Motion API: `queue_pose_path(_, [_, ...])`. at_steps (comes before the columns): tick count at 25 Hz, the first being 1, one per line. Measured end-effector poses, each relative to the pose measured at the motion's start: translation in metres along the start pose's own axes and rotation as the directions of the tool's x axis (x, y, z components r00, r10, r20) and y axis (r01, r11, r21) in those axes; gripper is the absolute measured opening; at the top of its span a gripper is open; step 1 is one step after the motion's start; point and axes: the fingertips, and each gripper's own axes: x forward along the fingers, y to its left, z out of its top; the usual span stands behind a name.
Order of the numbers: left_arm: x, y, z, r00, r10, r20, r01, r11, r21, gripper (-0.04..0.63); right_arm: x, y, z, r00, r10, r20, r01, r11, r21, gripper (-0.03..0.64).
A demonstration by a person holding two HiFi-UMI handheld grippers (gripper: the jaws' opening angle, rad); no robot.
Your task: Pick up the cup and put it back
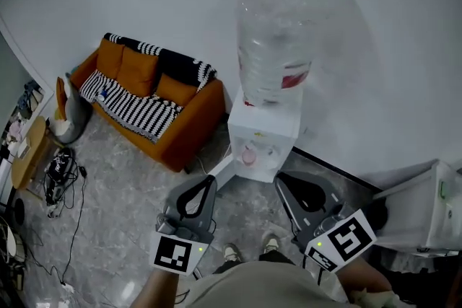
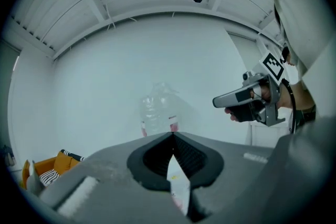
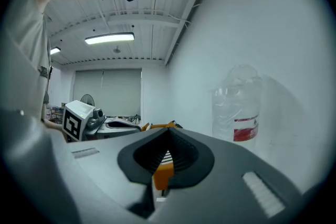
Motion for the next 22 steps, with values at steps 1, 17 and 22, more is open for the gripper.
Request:
queue_pose_path(1, [-0.001, 0.002, 0.001, 1.0, 0.009, -0.001, -0.009, 1.0, 0.01, 0.003, -0.002, -0.001, 0.002, 1.0, -0.004, 0.016, 0.004, 1.0, -0.001, 0.003])
queue_pose_path(17, [-0.011, -0.006, 0.003, 0.999, 0.035, 0.005, -0.035, 0.999, 0.015, 0.002, -0.007, 0.004, 0.006, 0.999, 0.025, 0.03, -0.024, 1.0, -0.017, 0.002])
queue_pose_path(22, [-0.016, -0.009, 0.003, 0.999, 0.036, -0.004, -0.036, 0.999, 0.011, 0.003, -0.009, 0.006, 0.002, 0.999, 0.039, 0.014, -0.038, 0.999, -0.03, 0.002])
